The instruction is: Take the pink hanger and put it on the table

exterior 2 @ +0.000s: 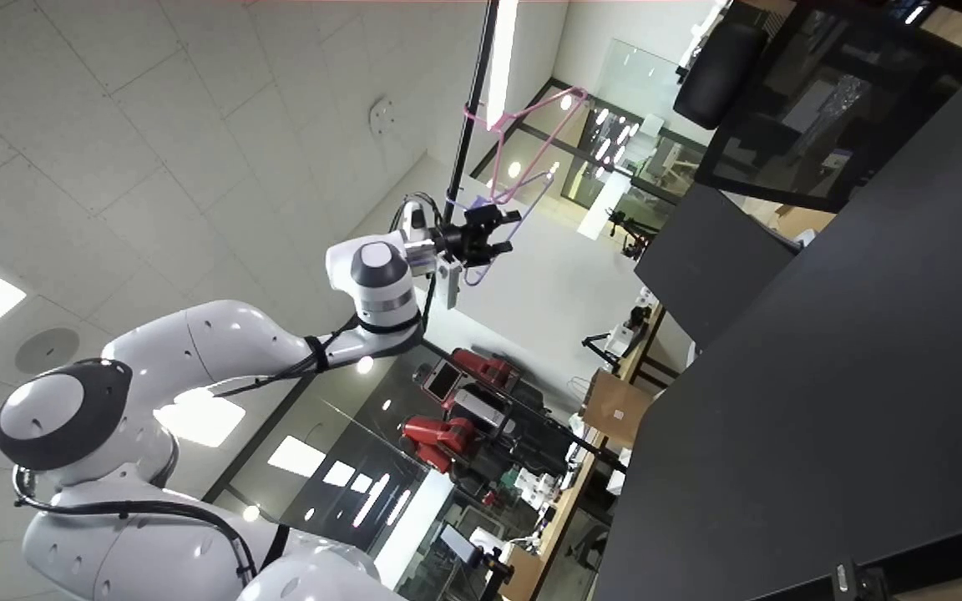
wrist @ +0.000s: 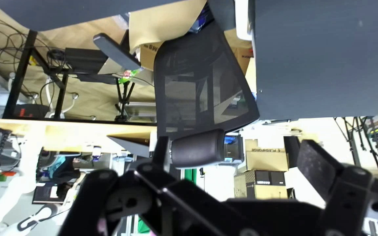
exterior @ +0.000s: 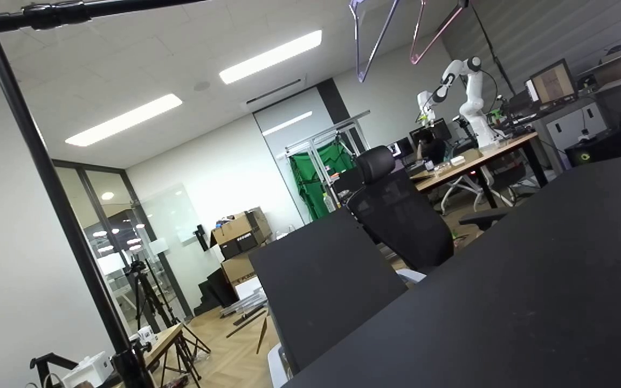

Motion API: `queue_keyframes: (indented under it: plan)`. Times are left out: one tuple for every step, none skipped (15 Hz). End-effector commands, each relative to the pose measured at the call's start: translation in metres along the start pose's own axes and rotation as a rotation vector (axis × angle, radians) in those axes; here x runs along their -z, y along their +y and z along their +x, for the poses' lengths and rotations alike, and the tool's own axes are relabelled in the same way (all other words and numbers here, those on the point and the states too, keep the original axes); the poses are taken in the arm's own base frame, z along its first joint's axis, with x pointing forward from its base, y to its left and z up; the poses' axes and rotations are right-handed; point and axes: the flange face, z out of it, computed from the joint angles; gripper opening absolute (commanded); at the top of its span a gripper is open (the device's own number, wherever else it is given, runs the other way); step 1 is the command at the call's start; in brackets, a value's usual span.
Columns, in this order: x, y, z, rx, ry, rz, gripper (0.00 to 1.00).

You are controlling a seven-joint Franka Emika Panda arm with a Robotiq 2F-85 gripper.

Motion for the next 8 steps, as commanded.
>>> queue_keyframes:
  plan:
    - [0.0,0.011,0.038,-0.051,0.042,-0.075,1.0]
    - [0.002,0.014,0.046,-0.057,0.048,-0.091,1.0]
    - [0.003,0.016,0.052,-0.067,0.05,-0.11,1.0]
    - [0.005,0.017,0.058,-0.074,0.057,-0.119,1.0]
    - [0.007,0.018,0.064,-0.08,0.069,-0.126,1.0]
    - [0.008,0.018,0.069,-0.081,0.084,-0.128,1.0]
    - [0.009,0.018,0.074,-0.078,0.102,-0.124,1.0]
    - [0.009,0.018,0.078,-0.081,0.116,-0.123,1.0]
